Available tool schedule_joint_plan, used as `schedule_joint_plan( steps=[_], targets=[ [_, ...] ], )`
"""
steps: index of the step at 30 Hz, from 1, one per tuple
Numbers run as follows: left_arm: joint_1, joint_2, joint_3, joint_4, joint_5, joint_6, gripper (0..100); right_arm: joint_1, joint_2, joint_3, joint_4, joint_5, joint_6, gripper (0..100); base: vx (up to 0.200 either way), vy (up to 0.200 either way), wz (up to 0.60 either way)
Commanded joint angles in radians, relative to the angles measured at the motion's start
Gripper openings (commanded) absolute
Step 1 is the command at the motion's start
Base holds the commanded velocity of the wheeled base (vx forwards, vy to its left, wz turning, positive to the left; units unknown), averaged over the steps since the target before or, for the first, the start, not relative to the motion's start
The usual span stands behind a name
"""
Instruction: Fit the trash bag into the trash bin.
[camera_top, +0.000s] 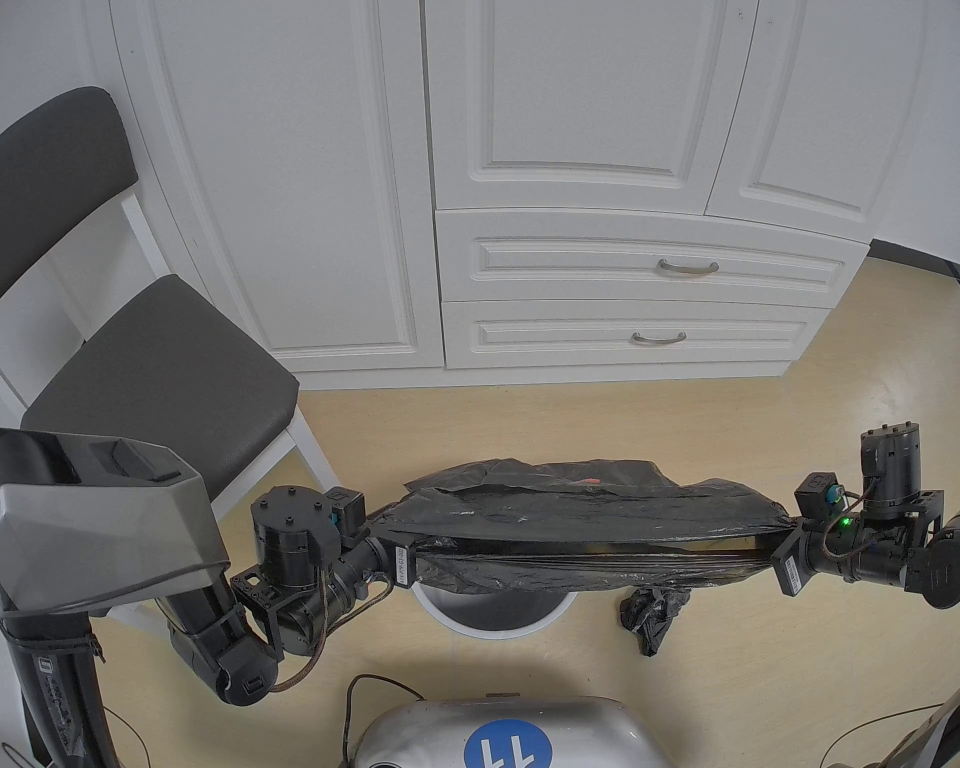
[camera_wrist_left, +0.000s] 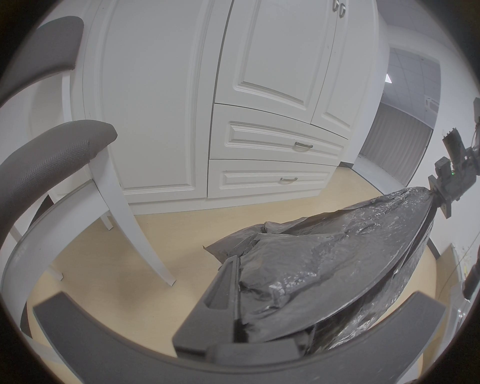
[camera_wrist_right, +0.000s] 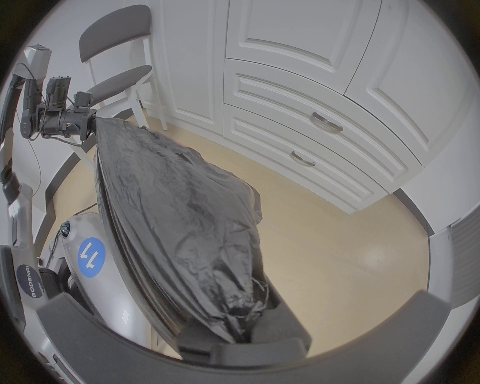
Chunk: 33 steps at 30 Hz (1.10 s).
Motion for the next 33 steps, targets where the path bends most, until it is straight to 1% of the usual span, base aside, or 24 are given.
schedule_joint_plan(
  steps=[1,5,6,7,9,13,17,20,21,24,25,26,27,28,29,30,33],
  targets=[
    [-0.027,-0.002,0.012,-0.026,0.001,0.000,0,0.008,-0.025,-0.002,0.000,0.017,0.004,0,0.000,0.000,0.00],
    [-0.074,0.010,0.041,-0.098,0.000,0.002,0,0.037,-0.042,-0.001,0.000,0.068,0.013,0,0.000,0.000,0.00],
    [-0.074,0.010,0.041,-0.098,0.000,0.002,0,0.037,-0.042,-0.001,0.000,0.068,0.013,0,0.000,0.000,0.00],
    [-0.093,0.018,0.050,-0.118,-0.005,0.008,0,0.056,-0.037,-0.002,0.000,0.083,0.019,0,0.000,0.000,0.00],
    [-0.100,0.018,0.048,-0.120,-0.011,0.022,0,0.069,-0.026,-0.004,-0.007,0.097,0.024,0,0.000,0.000,0.00],
    [-0.114,0.018,0.041,-0.120,-0.015,0.031,0,0.097,0.009,-0.001,-0.071,0.144,0.024,0,0.000,0.000,0.00],
    [-0.128,0.021,0.039,-0.120,-0.017,0.029,0,0.134,0.050,0.005,-0.139,0.152,0.024,0,0.000,0.000,0.00],
    [-0.140,0.023,0.033,-0.120,-0.015,0.026,0,0.154,0.069,0.005,-0.157,0.152,0.027,0,0.000,0.000,0.00],
    [-0.149,0.023,0.030,-0.120,-0.015,0.025,0,0.180,0.089,0.002,-0.175,0.152,0.038,0,0.000,0.000,0.00],
    [-0.162,0.024,0.031,-0.121,-0.015,0.023,0,0.223,0.110,-0.005,-0.209,0.150,0.087,0,0.000,0.000,0.00],
    [-0.166,0.026,0.031,-0.121,-0.015,0.023,0,0.246,0.118,-0.010,-0.232,0.150,0.122,0,0.000,0.000,0.00],
    [-0.166,0.026,0.031,-0.121,-0.015,0.023,0,0.246,0.118,-0.010,-0.232,0.150,0.122,0,0.000,0.000,0.00],
    [-0.171,0.032,0.031,-0.121,-0.015,0.023,0,0.283,0.138,-0.021,-0.283,0.149,0.196,0,0.000,0.000,0.00],
    [-0.174,0.036,0.028,-0.121,-0.014,0.023,0,0.306,0.150,-0.027,-0.309,0.146,0.234,0,0.000,0.000,0.00],
    [-0.174,0.036,0.028,-0.121,-0.014,0.023,0,0.306,0.150,-0.027,-0.309,0.146,0.234,0,0.000,0.000,0.00],
    [-0.177,0.046,0.027,-0.121,-0.014,0.023,0,0.336,0.169,-0.033,-0.359,0.141,0.294,0,0.000,0.000,0.00],
    [-0.178,0.053,0.018,-0.121,-0.014,0.023,0,0.364,0.185,-0.033,-0.421,0.138,0.335,0,0.000,0.000,0.00]
  ],
)
